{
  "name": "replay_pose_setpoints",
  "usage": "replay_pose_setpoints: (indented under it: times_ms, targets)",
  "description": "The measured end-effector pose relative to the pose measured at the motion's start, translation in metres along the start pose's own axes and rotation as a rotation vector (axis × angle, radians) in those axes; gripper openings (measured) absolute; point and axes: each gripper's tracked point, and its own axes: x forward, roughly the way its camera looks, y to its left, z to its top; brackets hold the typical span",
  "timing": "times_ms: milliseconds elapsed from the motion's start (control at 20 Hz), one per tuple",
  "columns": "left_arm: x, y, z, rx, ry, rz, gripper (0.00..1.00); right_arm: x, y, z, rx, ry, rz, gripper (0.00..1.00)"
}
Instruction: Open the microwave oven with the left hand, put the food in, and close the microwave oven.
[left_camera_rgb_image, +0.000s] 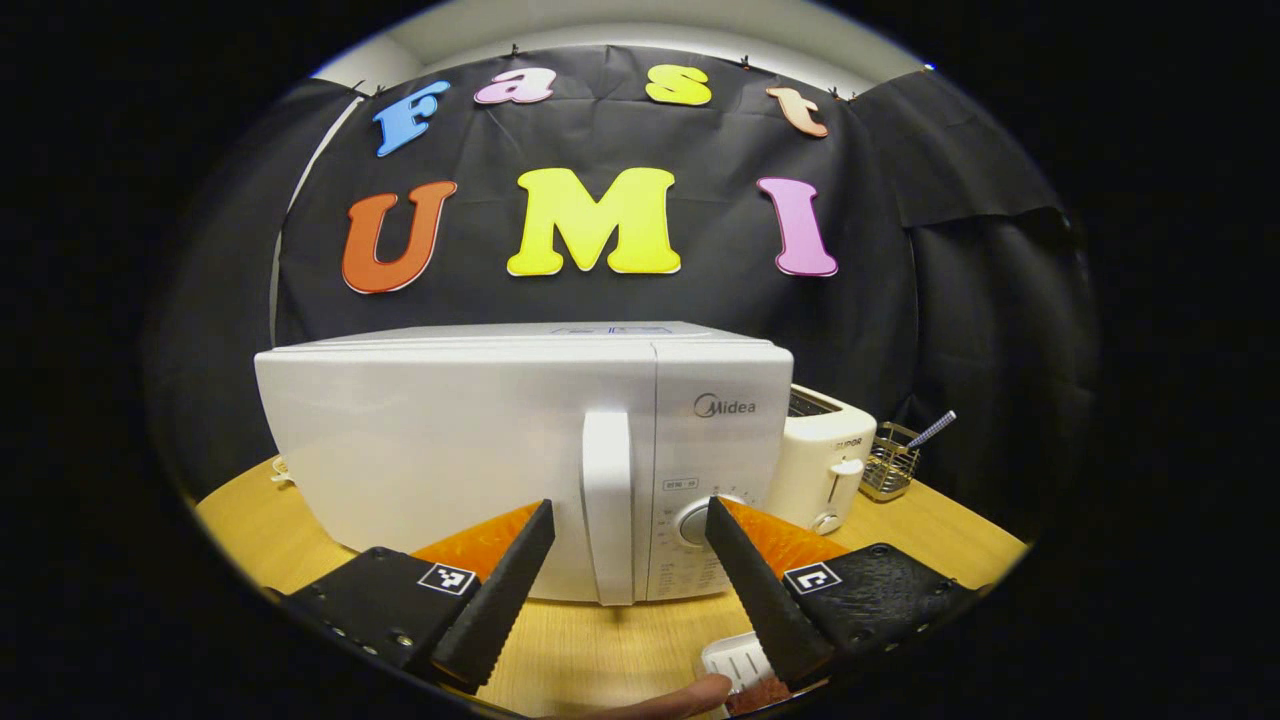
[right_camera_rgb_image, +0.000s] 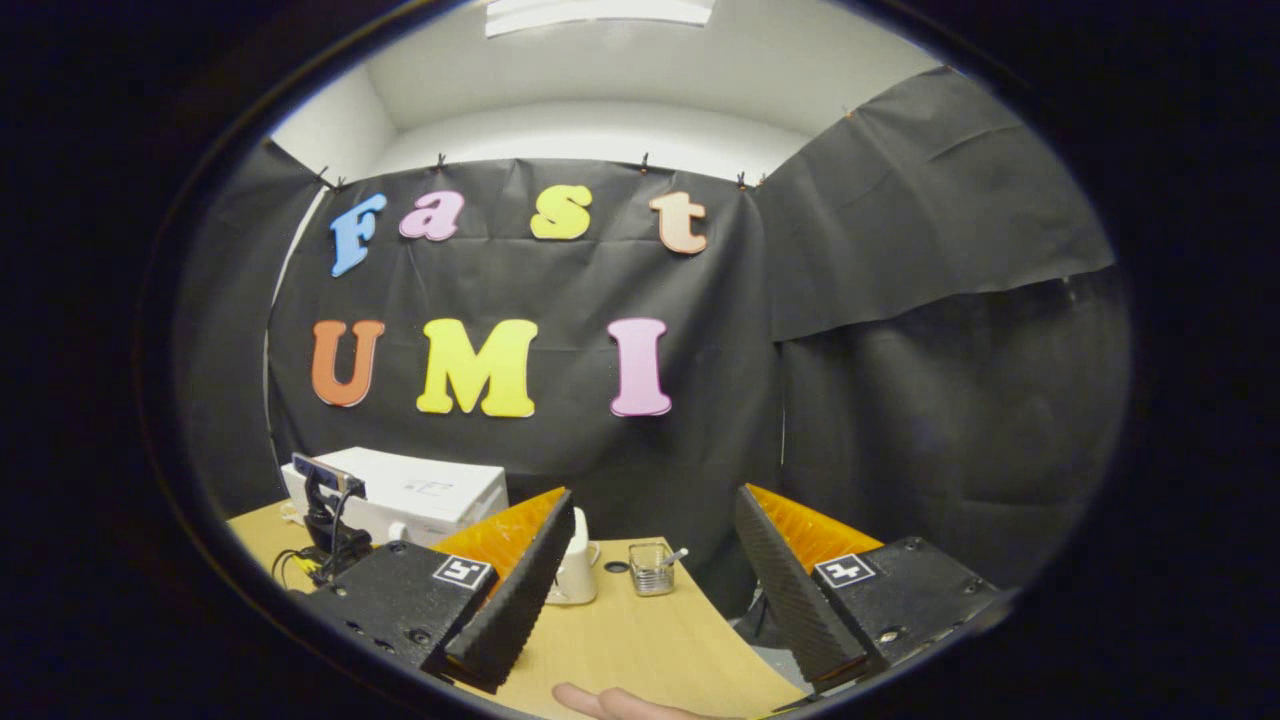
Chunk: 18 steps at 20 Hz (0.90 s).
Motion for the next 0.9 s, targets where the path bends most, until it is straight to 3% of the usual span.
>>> replay_pose_setpoints:
  times_ms: [100,150,200,300,350,400,450,500,550,600,650,750,900]
  targets:
    - [0.007,0.003,-0.001,-0.007,-0.011,0.005,0.95,0.002,-0.002,-0.002,0.001,-0.001,0.002,1.0]
    - [0.01,0.005,-0.001,-0.013,-0.019,0.008,0.9,0.003,-0.002,-0.004,0.004,0.0,0.002,0.94]
    - [0.011,0.004,0.001,-0.02,-0.023,0.006,0.75,0.004,-0.004,-0.006,0.007,0.004,0.001,1.0]
    - [0.01,0.006,0.003,-0.007,-0.033,0.015,0.75,0.005,-0.005,-0.009,0.014,0.011,0.0,1.0]
    - [0.013,0.013,0.004,-0.005,-0.04,0.033,0.58,0.005,-0.004,-0.012,0.016,0.015,0.002,1.0]
    - [0.011,0.012,0.003,-0.042,-0.029,0.022,0.58,0.004,-0.003,-0.012,0.019,0.018,0.006,1.0]
    - [0.013,0.012,-0.001,-0.074,-0.004,0.019,0.49,0.003,-0.004,-0.013,0.02,0.022,0.006,1.0]
    - [0.011,0.011,-0.001,-0.095,0.001,0.011,0.48,0.001,-0.006,-0.013,0.02,0.025,0.004,1.0]
    - [0.015,0.005,0.002,-0.105,-0.004,-0.02,0.48,0.0,-0.008,-0.013,0.019,0.024,0.002,0.94]
    - [0.015,0.0,-0.001,-0.1,0.011,-0.019,0.36,-0.002,-0.011,-0.013,0.019,0.024,-0.002,1.0]
    - [0.011,0.002,-0.001,-0.072,0.012,-0.016,0.25,-0.004,-0.013,-0.013,0.02,0.026,-0.007,1.0]
    - [0.009,0.006,0.0,-0.036,0.01,-0.003,0.25,-0.01,-0.017,-0.013,0.019,0.027,-0.012,1.0]
    - [0.008,0.006,-0.003,-0.07,0.037,-0.005,0.16,-0.017,-0.021,-0.014,0.016,0.032,-0.012,1.0]
